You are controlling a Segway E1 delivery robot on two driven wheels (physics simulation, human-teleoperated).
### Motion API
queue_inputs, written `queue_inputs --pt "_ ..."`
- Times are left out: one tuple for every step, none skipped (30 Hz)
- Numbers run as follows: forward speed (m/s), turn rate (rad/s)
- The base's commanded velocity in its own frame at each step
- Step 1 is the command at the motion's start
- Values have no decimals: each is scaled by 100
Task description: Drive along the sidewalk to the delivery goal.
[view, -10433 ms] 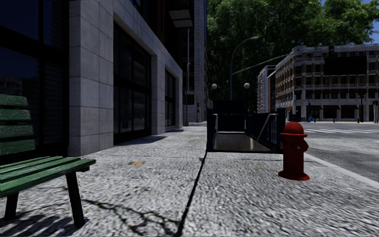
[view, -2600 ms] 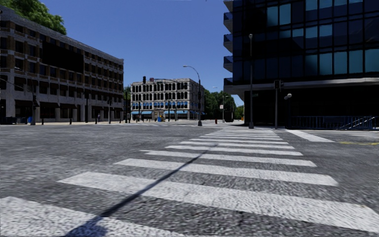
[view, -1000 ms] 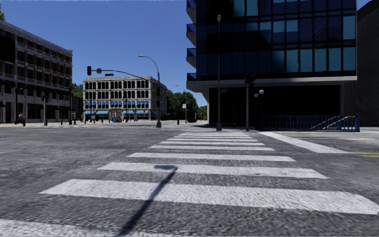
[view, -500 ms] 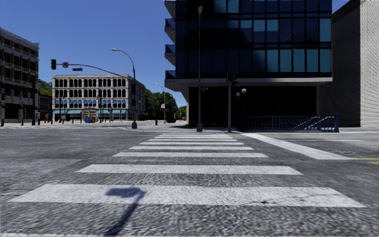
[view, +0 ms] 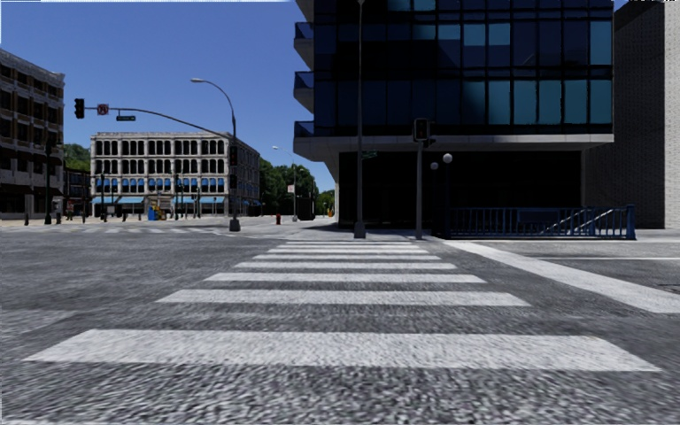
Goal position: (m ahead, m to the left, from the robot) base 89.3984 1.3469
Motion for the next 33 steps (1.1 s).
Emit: queue_inputs --pt "200 28" --pt "200 28" --pt "200 13" --pt "200 0" --pt "200 0" --pt "200 0" --pt "200 0" --pt "200 0" --pt "200 0" --pt "200 0" --pt "200 0" --pt "200 0" --pt "200 0" --pt "200 0" --pt "200 0" --pt "200 0" --pt "200 0" --pt "200 0" --pt "200 0" --pt "200 0" --pt "200 1" --pt "200 10" --pt "200 16" --pt "200 24" --pt "200 24" --pt "200 29" --pt "200 30" --pt "200 18" --pt "200 3" --pt "200 0" --pt "200 0" --pt "200 0" --pt "200 0"
